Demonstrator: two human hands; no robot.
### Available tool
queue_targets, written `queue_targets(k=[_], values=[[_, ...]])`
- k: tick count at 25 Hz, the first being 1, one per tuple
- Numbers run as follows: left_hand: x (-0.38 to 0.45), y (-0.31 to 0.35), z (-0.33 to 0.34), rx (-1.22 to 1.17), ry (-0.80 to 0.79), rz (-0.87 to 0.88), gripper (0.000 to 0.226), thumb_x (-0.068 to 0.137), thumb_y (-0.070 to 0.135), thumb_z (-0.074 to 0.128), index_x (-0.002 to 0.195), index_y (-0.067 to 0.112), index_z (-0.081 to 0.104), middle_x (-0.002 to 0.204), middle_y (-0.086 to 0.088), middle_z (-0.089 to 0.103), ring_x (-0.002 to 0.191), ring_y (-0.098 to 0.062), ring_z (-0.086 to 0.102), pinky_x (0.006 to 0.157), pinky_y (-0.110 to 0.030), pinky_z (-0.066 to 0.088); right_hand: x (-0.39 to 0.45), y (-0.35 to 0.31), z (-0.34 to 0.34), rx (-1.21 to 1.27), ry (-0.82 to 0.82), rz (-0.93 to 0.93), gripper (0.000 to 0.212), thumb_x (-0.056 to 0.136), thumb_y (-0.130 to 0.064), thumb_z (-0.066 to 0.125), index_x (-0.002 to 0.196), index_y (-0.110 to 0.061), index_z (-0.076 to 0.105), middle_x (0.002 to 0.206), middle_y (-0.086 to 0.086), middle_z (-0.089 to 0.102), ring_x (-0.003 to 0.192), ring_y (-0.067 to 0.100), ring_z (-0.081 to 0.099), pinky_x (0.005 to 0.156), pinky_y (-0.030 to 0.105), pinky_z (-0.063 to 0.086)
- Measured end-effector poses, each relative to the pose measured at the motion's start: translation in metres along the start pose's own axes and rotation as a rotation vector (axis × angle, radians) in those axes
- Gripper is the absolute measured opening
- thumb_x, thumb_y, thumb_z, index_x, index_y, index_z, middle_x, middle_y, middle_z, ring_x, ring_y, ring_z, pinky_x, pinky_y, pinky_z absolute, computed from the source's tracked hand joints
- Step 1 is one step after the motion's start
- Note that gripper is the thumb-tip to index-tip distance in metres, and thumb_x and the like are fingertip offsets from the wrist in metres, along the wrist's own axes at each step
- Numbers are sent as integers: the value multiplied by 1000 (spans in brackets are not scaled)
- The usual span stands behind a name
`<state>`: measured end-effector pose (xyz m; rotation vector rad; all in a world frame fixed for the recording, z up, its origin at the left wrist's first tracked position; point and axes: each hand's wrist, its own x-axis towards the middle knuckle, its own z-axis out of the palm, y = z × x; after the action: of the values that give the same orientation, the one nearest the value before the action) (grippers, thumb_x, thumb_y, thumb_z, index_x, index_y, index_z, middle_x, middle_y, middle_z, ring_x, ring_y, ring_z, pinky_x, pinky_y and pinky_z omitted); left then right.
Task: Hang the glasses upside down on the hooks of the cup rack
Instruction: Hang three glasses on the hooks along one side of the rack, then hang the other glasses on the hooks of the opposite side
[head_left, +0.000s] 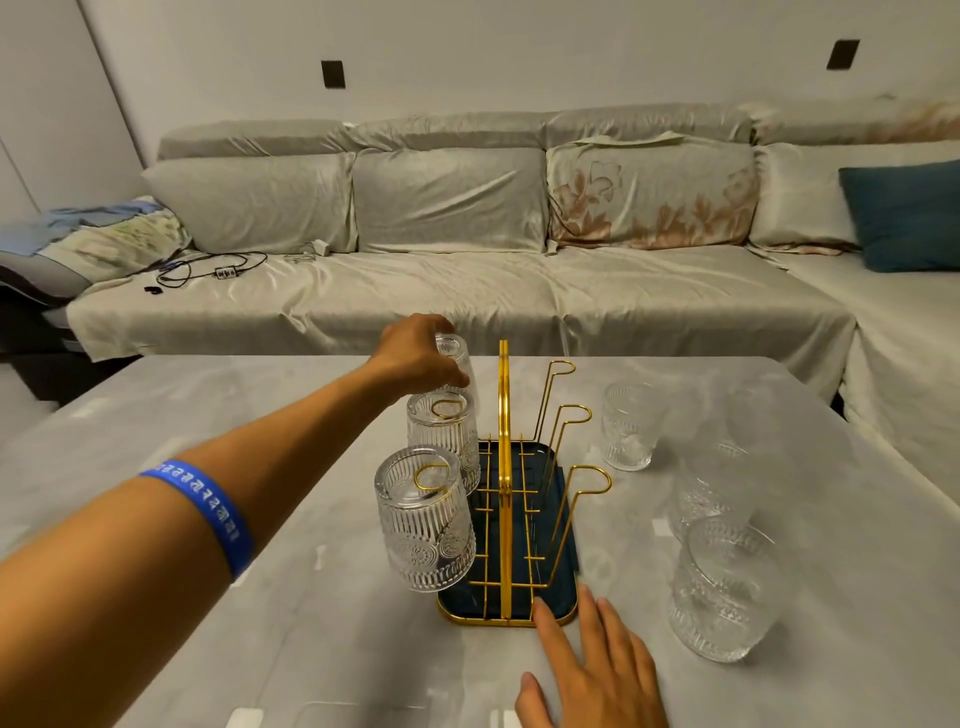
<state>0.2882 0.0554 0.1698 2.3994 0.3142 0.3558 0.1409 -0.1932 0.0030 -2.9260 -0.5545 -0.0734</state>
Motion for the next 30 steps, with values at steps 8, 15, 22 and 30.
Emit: queue_targets(k=[8,15,22,30], values=[[5,2,17,20,-21,-96,62,65,8,84,121,11,59,114,-15,64,97,-32,62,84,-45,57,-2,-1,-5,-36,-48,-36,64,84,-56,20,91,-28,78,94,16,74,81,35,71,58,46,56],[3,4,12,70,-106,-139,65,69,16,83,126,10,54,120,-18,62,102,-33,61,90,-46,54,0,-1,1,-39,-63,-10,53,73,-57,37,92,-28,77,95,16,74,82,35,71,59,46,56],[-59,-37,-17,-530,381,-176,45,85,22,65,128,15,53,130,-13,59,114,-28,57,94,-40,47,-7,0,1,36,-56,-20,63,77,-60,39,139,-49,34,154,15,27,139,34,29,108,49,27],[-232,-131,81,302,8,-30,53,98,40,43,147,21,38,159,-8,28,146,-29,21,118,-42,16,-37,12,-6,760,407,112,39,84,-25,61,119,-37,51,124,-9,56,115,16,51,95,29,41]])
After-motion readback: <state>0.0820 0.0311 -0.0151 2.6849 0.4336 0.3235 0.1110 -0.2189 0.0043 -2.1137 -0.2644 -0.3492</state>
